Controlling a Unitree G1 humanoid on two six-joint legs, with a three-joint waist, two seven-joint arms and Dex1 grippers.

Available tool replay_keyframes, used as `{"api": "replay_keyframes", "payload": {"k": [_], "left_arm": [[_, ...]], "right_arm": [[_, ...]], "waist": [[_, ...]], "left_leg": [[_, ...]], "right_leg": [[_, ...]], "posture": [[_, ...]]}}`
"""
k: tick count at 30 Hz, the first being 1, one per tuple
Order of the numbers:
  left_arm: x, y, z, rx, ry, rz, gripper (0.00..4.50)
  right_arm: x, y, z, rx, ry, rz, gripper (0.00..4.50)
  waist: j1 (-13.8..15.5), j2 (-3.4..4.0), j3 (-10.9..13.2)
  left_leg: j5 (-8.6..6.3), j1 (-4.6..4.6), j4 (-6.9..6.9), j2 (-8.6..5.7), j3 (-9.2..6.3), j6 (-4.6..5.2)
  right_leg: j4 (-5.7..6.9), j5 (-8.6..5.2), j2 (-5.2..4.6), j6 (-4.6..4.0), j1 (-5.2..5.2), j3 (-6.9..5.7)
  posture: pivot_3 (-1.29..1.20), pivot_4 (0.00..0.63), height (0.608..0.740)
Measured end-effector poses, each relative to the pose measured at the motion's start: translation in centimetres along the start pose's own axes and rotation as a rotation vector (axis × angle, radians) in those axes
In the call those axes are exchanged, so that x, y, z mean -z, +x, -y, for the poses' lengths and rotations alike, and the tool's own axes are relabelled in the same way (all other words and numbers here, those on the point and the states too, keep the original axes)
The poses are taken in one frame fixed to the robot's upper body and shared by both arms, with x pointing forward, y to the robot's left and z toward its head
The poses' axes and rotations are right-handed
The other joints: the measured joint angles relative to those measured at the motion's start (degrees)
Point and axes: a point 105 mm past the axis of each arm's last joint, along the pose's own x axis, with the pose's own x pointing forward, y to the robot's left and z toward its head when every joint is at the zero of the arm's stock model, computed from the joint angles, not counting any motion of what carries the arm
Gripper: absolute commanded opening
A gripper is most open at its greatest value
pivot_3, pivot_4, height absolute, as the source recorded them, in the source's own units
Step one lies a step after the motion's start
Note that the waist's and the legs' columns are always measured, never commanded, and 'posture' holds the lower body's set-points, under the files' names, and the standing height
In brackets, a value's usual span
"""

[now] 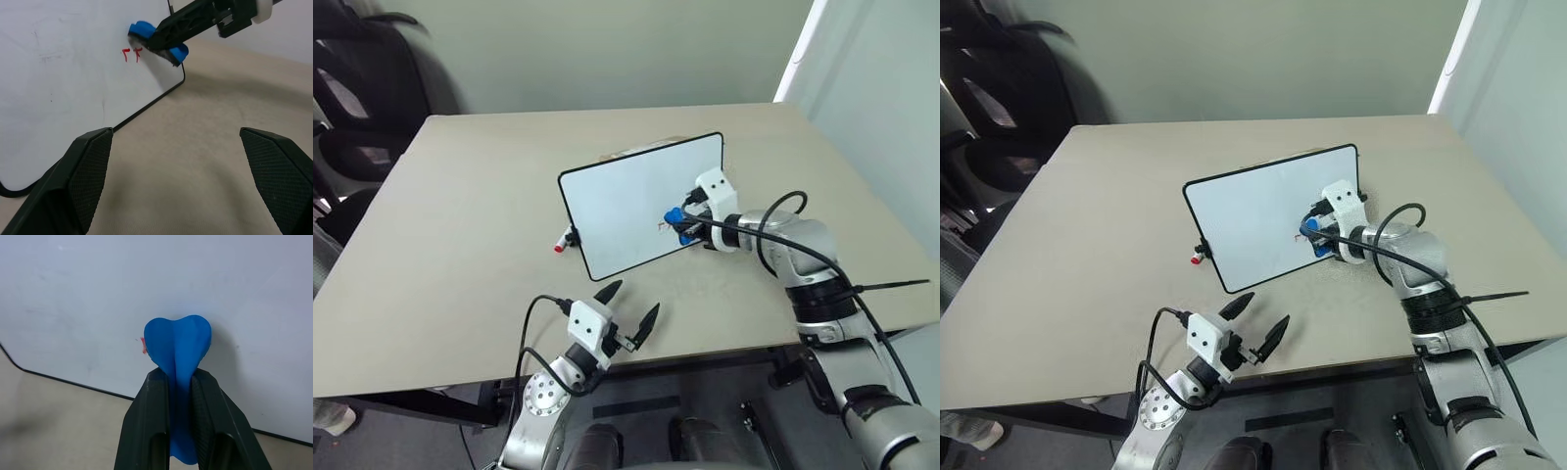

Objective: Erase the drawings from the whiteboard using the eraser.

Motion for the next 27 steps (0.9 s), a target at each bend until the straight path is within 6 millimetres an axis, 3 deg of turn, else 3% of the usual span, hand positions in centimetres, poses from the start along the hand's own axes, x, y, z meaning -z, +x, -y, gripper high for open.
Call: {"api": "replay_keyframes", "payload": {"k": [8, 14, 17, 22, 27], "left_arm": [[0.1, -0.1, 0.2, -0.011, -0.007, 0.005, 4.50], [0.2, -0.2, 0.2, -0.017, -0.012, 0.001, 4.50], [0.2, -0.2, 0.2, -0.017, -0.012, 0.001, 4.50], [0.1, -0.2, 0.2, -0.016, -0.011, 0.003, 4.50], [0.1, -0.2, 0.2, -0.016, -0.011, 0.003, 4.50]], "right_arm": [[1.5, 1.0, 0.8, 0.032, -0.002, -0.071, 0.28], [2.1, 1.5, 0.2, 0.017, -0.027, -0.104, 0.28], [1.3, 1.6, 0.0, 0.011, -0.044, -0.092, 0.28], [-2.3, 1.2, -0.3, 0.013, -0.110, -0.015, 0.28], [-2.4, 1.3, -0.4, 0.008, -0.115, -0.005, 0.28]], "waist": [[-0.41, -0.01, -0.02], [-0.43, 0.04, 0.03], [-0.54, 0.05, 0.09], [-0.89, 0.05, 0.10], [-0.99, 0.06, 0.10]], "left_leg": [[-0.09, 0.10, -0.05, 0.01, 0.01, -0.17], [-0.09, 0.07, -0.05, 0.01, 0.01, -0.17], [-0.08, 0.04, -0.03, 0.01, 0.02, -0.17], [-0.08, 0.08, -0.04, 0.02, 0.02, -0.19], [-0.08, 0.06, -0.04, 0.02, 0.03, -0.18]], "right_leg": [[0.00, -0.14, 0.02, 0.29, 0.00, -0.03], [0.01, -0.09, 0.03, 0.22, -0.13, -0.03], [0.00, -0.07, 0.03, 0.20, -0.17, -0.03], [0.00, -0.06, 0.04, 0.19, -0.20, -0.04], [0.01, -0.03, 0.04, 0.13, -0.26, -0.04]], "posture": [[0.00, 0.150, 0.739], [0.00, 0.150, 0.739], [0.00, 0.150, 0.739], [0.00, 0.150, 0.739], [0.00, 0.150, 0.739]]}}
